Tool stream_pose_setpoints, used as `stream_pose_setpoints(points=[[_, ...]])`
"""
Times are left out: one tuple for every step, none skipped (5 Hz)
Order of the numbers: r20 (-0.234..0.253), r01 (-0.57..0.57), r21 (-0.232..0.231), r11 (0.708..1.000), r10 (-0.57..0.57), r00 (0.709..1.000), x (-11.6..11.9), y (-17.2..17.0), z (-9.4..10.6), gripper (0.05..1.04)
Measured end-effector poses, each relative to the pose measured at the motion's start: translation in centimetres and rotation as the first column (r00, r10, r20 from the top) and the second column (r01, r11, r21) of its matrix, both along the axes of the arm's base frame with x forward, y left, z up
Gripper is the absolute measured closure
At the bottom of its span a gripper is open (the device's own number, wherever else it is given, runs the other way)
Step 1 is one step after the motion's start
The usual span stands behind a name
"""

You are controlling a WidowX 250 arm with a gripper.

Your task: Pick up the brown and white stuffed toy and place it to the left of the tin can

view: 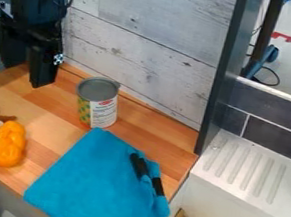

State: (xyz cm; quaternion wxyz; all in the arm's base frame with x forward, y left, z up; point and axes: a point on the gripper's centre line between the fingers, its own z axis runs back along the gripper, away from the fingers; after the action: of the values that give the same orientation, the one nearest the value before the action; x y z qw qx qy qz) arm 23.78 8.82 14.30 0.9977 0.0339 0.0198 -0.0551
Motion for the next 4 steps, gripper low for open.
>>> stream_pose_setpoints(points=[[-0.019,0.001,-0.006,1.000,-0.002,1.000,-0.1,-0.1,-0.5,0.083],[-0.017,-0.063,-0.006,0.998,0.063,0.998,-1.0,2.3,-0.4,0.083],[0.015,-0.115,0.012,0.993,0.115,0.993,-1.5,5.0,0.6,0.083],[-0.013,-0.180,0.047,0.983,0.181,0.983,-2.7,7.8,0.1,0.083]])
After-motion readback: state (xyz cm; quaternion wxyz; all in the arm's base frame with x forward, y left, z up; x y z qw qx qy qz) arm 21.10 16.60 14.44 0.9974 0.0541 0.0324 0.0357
